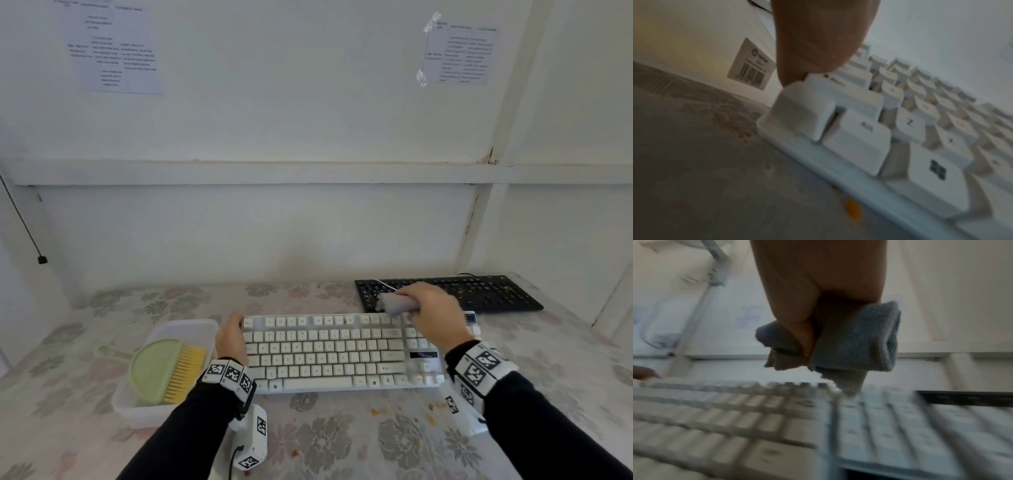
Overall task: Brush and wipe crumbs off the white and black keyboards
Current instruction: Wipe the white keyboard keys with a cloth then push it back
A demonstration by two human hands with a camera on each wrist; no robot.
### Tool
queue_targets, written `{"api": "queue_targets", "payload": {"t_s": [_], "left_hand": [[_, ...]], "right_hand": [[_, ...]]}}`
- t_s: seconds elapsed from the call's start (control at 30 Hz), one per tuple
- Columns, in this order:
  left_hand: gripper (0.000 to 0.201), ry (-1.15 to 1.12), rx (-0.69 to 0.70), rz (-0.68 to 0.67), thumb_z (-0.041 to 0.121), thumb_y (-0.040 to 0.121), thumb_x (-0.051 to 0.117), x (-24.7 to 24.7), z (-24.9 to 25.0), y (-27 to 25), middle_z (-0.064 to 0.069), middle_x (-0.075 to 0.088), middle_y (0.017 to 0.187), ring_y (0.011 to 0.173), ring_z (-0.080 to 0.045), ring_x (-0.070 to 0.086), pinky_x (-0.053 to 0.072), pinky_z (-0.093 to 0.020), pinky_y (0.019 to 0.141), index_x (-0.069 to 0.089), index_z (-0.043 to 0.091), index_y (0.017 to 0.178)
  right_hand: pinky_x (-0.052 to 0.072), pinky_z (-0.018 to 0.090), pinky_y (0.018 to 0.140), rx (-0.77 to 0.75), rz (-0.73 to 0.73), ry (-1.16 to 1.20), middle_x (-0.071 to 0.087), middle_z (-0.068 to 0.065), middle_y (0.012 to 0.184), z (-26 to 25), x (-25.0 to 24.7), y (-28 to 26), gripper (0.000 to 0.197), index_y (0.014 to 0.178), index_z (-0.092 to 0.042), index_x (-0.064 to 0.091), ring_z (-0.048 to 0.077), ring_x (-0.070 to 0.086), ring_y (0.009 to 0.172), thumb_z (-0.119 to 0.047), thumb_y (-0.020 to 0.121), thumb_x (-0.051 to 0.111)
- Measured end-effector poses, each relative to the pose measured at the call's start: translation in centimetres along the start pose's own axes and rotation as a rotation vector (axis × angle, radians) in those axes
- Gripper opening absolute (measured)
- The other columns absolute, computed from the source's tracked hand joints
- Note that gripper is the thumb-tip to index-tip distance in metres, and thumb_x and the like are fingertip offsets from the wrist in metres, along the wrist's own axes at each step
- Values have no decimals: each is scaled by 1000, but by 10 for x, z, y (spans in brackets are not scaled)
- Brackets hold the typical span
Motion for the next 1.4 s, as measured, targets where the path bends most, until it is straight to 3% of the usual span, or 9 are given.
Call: {"api": "queue_targets", "payload": {"t_s": [0.1, 0.17, 0.4, 0.57, 0.77, 0.9, 1.03, 1.2, 1.4], "left_hand": [[28, -20, -15, -2, 38, 72, 45, -1, -2, 3, -17, 54, 72, 69, -28, 52, 42, -39, 65, 50, 11, 69], [28, -21, -27, -8, 40, 68, 45, -1, -2, 4, -16, 54, 72, 68, -28, 52, 42, -39, 65, 48, 12, 66], [39, -21, -52, -30, 50, 53, 48, -3, -6, 7, -16, 54, 74, 70, -29, 53, 43, -42, 65, 48, 13, 68], [28, 30, 24, -21, 34, 82, 43, -2, 1, -1, -17, 54, 71, 68, -29, 53, 43, -39, 64, 47, 12, 66], [27, 30, 25, -26, 31, 84, 42, -1, -1, 1, -17, 53, 72, 67, -29, 53, 42, -38, 64, 46, 12, 64], [29, 44, 25, -42, 39, 71, 41, -2, -2, 5, -16, 55, 75, 72, -30, 54, 43, -40, 67, 49, 14, 60], [26, 25, 39, -34, 24, 90, 42, -2, -1, 4, -16, 54, 74, 69, -27, 50, 40, -36, 62, 51, 8, 70], [24, 9, 20, -43, 24, 90, 43, -2, -3, 6, -13, 55, 70, 68, -25, 51, 39, -35, 64, 53, 8, 75], [19, -133, -32, -68, 18, 90, 44, 0, 1, 0, -16, 52, 73, 64, -24, 49, 41, -33, 61, 54, 6, 79]], "right_hand": [[47, 34, 91, -330, -143, 29, 67, -8, 104, -44, 18, 1, 27, 101, -24, 71, 13, 57, 100, -9, 80, 65], [41, 27, 89, -405, -286, -68, 64, -11, 109, -61, 29, 2, 28, 104, -26, 69, 12, 54, 106, -11, 84, 58], [41, 38, 93, -88, -45, -97, 53, -7, 122, -57, 31, 20, 38, 121, -26, 57, 20, 49, 112, -10, 86, 54], [40, 34, 92, -330, -254, -106, 58, -12, 116, -63, 38, 14, 33, 110, -32, 64, 13, 49, 111, -13, 84, 58], [47, 33, 86, -71, -103, -113, 52, -2, 123, -60, 42, 17, 39, 124, -23, 52, 21, 52, 108, -15, 86, 53], [45, 24, 91, -255, -137, 51, 53, -4, 125, -85, 42, 11, 39, 126, -21, 53, 14, 52, 110, -14, 88, 53], [45, 29, 91, -508, -364, 28, 60, -6, 114, -114, 60, -9, 38, 119, -29, 62, 14, 55, 103, -13, 85, 56], [46, 29, 83, -304, -205, 86, 55, -5, 119, -121, 67, -7, 35, 121, -22, 56, 17, 53, 106, -14, 87, 50], [47, 33, 87, -461, -332, 57, 52, 3, 120, -153, 90, -29, 38, 126, -18, 53, 21, 51, 107, -8, 90, 50]]}}
Point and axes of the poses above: each hand's wrist, its own y-axis towards the middle knuckle, its own x-axis out of the palm, z = x × y, the point moved 2 cm from there along y, towards the middle knuckle
